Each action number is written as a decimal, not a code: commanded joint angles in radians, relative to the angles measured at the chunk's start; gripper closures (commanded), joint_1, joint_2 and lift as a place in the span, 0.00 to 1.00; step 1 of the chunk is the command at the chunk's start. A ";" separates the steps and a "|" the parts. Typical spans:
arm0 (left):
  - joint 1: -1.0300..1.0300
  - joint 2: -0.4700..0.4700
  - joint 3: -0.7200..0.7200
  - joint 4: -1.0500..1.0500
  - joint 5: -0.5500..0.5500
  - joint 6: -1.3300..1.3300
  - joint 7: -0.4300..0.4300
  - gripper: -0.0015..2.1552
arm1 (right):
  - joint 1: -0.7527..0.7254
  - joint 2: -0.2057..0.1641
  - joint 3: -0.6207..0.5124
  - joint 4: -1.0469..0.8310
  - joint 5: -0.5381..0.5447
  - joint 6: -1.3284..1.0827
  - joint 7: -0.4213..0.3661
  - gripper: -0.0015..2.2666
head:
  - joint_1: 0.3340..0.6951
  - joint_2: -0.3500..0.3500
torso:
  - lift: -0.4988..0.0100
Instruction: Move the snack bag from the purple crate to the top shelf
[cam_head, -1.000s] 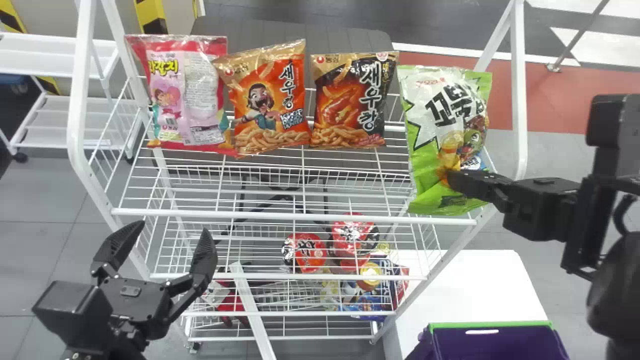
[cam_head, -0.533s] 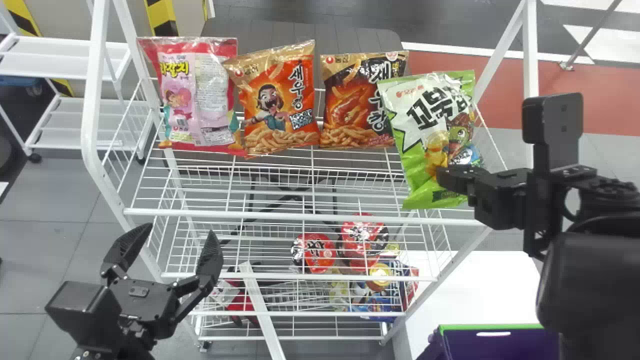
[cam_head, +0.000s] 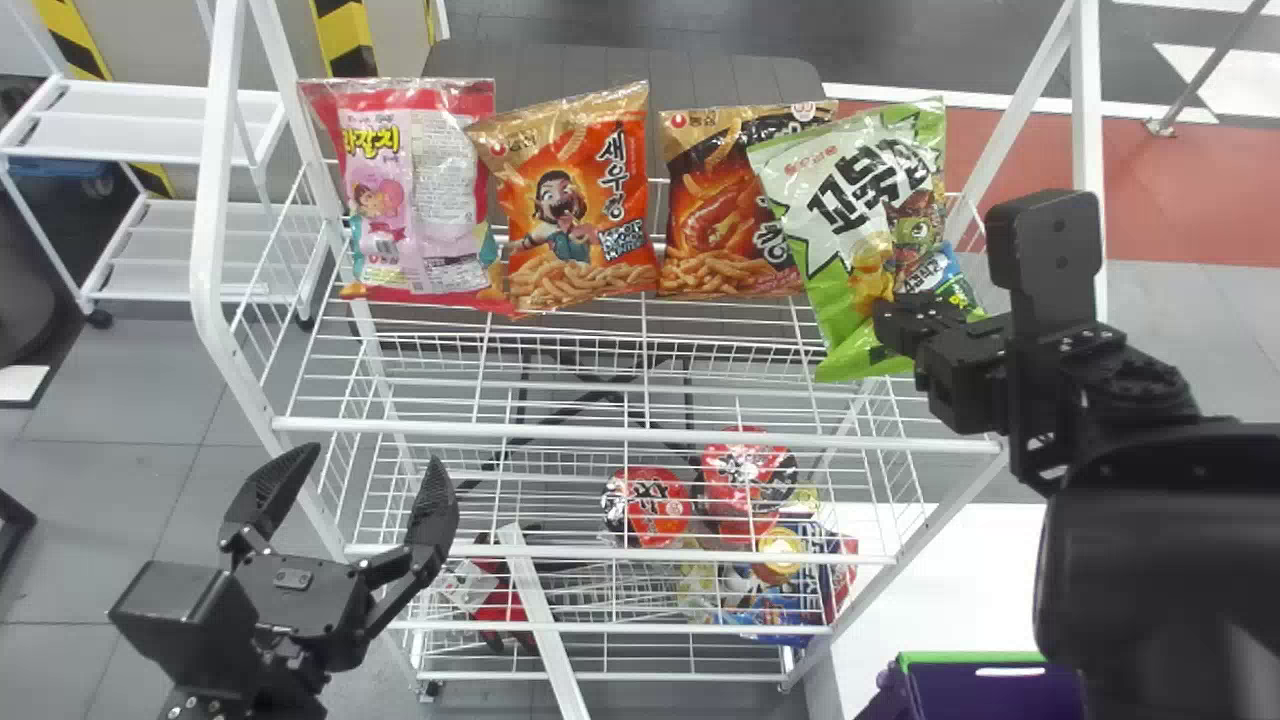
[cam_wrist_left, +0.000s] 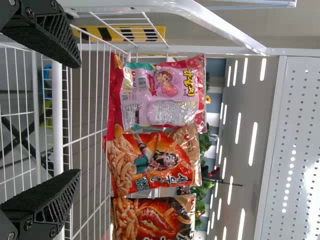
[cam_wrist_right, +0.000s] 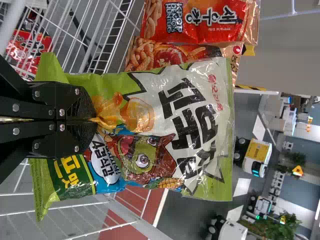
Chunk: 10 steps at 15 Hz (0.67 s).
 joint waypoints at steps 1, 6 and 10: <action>0.000 0.000 0.000 0.002 0.000 -0.003 0.000 0.03 | 0.013 0.001 -0.009 0.065 -0.063 -0.151 -0.050 0.80 | 1.00 0.38 | 0.98; -0.003 0.005 0.001 0.016 0.002 -0.031 0.003 0.03 | 0.036 0.001 -0.003 0.168 -0.113 -0.372 -0.207 0.80 | 1.00 0.40 | 0.98; -0.003 0.008 0.000 0.016 0.005 -0.040 0.001 0.03 | 0.073 0.001 -0.007 0.220 -0.187 -0.504 -0.305 0.80 | 1.00 0.41 | 0.98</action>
